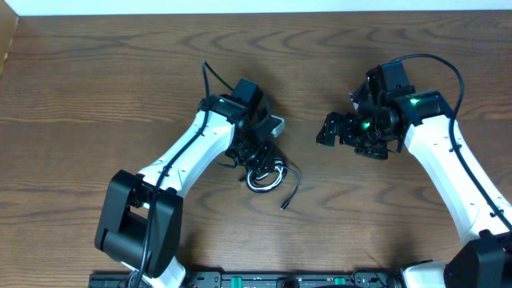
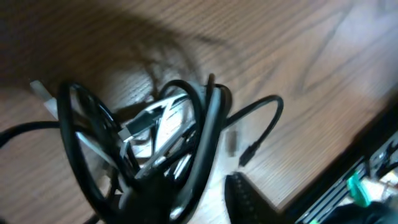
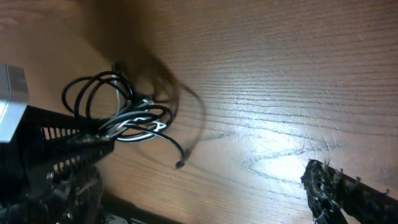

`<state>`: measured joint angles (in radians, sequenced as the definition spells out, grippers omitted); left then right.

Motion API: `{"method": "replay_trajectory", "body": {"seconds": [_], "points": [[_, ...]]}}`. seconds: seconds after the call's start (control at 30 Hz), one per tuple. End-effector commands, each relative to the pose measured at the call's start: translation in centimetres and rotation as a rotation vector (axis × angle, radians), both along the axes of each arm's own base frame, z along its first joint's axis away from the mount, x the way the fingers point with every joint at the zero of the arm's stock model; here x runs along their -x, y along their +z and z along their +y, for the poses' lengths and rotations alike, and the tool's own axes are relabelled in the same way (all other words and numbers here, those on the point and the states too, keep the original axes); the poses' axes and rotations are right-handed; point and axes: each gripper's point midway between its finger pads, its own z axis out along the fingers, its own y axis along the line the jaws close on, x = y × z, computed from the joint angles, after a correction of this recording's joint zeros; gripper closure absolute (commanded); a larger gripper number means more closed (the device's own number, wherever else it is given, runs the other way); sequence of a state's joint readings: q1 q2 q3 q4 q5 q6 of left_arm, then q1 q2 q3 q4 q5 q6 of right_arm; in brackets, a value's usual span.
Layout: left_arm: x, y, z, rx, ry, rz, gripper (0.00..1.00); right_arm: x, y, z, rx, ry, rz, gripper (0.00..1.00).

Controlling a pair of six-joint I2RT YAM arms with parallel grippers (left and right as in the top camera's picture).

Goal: Untangle cables

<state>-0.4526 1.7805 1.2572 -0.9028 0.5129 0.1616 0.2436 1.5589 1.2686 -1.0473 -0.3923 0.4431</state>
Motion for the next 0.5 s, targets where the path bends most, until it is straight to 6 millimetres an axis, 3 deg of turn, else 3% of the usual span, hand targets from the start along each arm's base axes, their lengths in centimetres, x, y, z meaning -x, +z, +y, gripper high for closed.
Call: {"method": "replay_trajectory", "body": {"seconds": [0.0, 0.03, 0.23, 0.33, 0.47], "points": [[-0.5, -0.6, 0.0, -0.011, 0.050, 0.011, 0.87, -0.1, 0.5, 0.4, -0.009, 0.018, -0.016, 0.01], [-0.7, -0.5, -0.1, -0.009, 0.071, 0.012, 0.92, -0.1, 0.5, 0.4, -0.009, 0.019, -0.015, 0.01], [-1.0, 1.6, -1.5, 0.075, 0.142, 0.033, 0.92, 0.1, 0.7, 0.8, -0.036, 0.025, -0.009, 0.01], [-0.9, 4.8, -3.1, 0.207, 0.123, 0.023, 0.93, 0.3, 0.9, 1.4, -0.066, 0.037, -0.002, 0.01], [-1.6, 8.6, -3.6, 0.296, 0.182, -0.040, 0.92, 1.0, 1.3, 3.0, -0.116, 0.081, 0.007, 0.01]]}}
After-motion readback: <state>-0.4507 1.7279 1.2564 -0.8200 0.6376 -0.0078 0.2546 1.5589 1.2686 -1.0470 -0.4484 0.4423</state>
